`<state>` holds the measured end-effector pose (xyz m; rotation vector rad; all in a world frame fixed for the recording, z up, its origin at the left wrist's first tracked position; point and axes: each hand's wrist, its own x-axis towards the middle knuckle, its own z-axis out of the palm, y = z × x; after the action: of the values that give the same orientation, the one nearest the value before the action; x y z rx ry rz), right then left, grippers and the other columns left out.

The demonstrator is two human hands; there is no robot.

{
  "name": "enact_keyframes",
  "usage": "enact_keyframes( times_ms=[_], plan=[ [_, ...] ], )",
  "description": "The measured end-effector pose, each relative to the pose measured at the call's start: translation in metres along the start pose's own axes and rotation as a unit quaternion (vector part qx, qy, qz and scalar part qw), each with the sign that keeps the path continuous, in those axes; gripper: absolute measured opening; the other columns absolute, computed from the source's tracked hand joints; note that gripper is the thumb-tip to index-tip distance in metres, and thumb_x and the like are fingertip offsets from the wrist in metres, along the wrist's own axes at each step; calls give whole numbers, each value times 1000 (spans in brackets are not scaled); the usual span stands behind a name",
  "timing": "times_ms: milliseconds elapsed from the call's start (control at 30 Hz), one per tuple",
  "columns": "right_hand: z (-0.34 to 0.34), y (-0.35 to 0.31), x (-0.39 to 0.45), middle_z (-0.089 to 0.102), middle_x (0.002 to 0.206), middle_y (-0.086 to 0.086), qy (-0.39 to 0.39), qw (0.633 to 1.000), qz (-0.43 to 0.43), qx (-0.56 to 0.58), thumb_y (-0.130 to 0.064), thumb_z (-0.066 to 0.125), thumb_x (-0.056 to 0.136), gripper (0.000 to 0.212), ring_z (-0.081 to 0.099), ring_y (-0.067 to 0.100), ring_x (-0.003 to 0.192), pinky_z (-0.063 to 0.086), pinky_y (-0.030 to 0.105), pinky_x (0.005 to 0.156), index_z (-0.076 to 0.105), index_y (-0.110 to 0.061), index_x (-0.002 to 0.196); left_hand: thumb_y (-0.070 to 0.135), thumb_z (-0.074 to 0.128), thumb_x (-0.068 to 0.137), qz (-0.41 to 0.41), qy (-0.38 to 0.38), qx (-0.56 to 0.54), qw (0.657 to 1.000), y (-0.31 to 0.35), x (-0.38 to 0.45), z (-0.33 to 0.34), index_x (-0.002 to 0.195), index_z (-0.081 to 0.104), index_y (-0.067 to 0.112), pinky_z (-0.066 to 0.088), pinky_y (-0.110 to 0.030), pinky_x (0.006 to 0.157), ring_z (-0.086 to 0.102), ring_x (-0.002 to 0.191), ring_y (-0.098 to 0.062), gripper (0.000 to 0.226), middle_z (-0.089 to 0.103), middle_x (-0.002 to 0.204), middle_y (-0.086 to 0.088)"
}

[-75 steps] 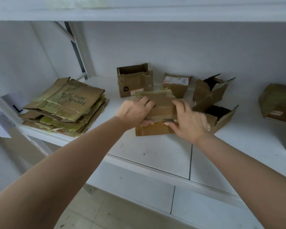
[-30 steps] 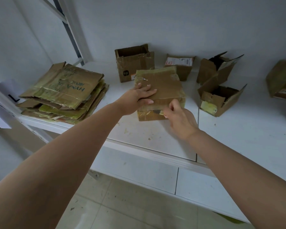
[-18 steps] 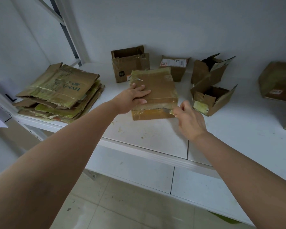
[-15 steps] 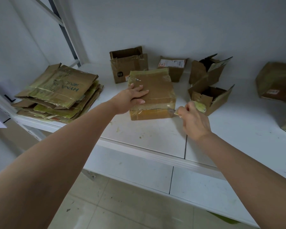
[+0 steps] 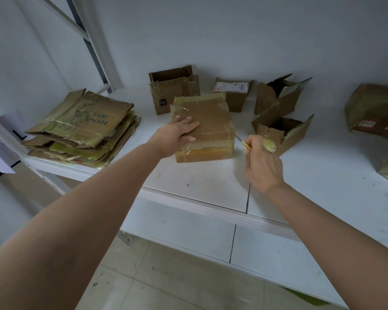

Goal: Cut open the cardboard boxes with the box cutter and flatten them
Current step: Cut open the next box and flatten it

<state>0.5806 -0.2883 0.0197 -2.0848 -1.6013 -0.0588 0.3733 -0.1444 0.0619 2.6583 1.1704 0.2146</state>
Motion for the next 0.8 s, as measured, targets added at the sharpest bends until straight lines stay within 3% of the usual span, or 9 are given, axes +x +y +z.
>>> enact_keyframes(
  times_ms=[67, 167, 233, 333, 433, 600, 800],
  plan=[
    [-3, -12, 2, 60, 100, 9, 36, 999, -38, 10, -9, 55, 90, 29, 58, 29, 85, 34, 29, 61, 45, -14, 117, 37, 39, 101, 4, 27, 27, 999, 3, -2, 2, 148, 33, 31, 23, -40, 115, 17, 146, -21, 47, 27, 156, 6],
    [-6, -31, 11, 59, 102, 5, 84, 991, -106, -9, -29, 64, 87, 31, 57, 24, 91, 37, 27, 62, 52, -16, 112, 39, 37, 101, 29, 49, 65, 996, 6, -7, 3, 145, 37, 33, 30, -38, 112, 28, 142, -19, 44, 35, 152, 9],
    [-5, -37, 18, 55, 101, 5, 81, 985, -138, -60, -40, 68, 82, 39, 57, 23, 85, 38, 27, 58, 55, -17, 111, 40, 38, 101, 52, 57, 78, 994, 5, -12, 5, 143, 40, 34, 34, -37, 109, 33, 140, -18, 43, 38, 150, 11],
    [-1, -39, 26, 47, 117, 6, 56, 980, -152, -115, -45, 73, 76, 55, 58, 21, 78, 39, 25, 53, 52, -20, 120, 40, 41, 100, 66, 74, 61, 993, 4, -16, 7, 142, 43, 32, 37, -38, 107, 36, 139, -17, 43, 42, 147, 10],
    [13, -34, 28, 41, 129, 0, 24, 974, -159, -160, -46, 66, 82, 57, 59, 19, 86, 45, 26, 55, 47, -22, 129, 38, 49, 97, 69, 102, 47, 991, 3, -19, 12, 141, 46, 27, 38, -41, 107, 38, 137, -21, 45, 45, 146, 6],
    [31, -23, 30, 58, 110, 8, 89, 963, -196, -163, -38, 80, 67, 61, 63, 26, 80, 51, 30, 49, 60, -11, 117, 37, 72, 79, 52, 130, 71, 988, 4, -25, 35, 144, 39, 27, 37, -39, 108, 32, 140, -23, 73, 40, 149, 6],
    [44, -25, 29, 63, 101, 10, 151, 959, -184, -154, -31, 82, 60, 57, 65, 26, 81, 50, 29, 49, 64, -8, 109, 31, 81, 71, 32, 183, 92, 978, 8, -21, 48, 138, 48, 23, 47, -40, 97, 40, 135, -25, 75, 50, 141, 5]
  ],
)
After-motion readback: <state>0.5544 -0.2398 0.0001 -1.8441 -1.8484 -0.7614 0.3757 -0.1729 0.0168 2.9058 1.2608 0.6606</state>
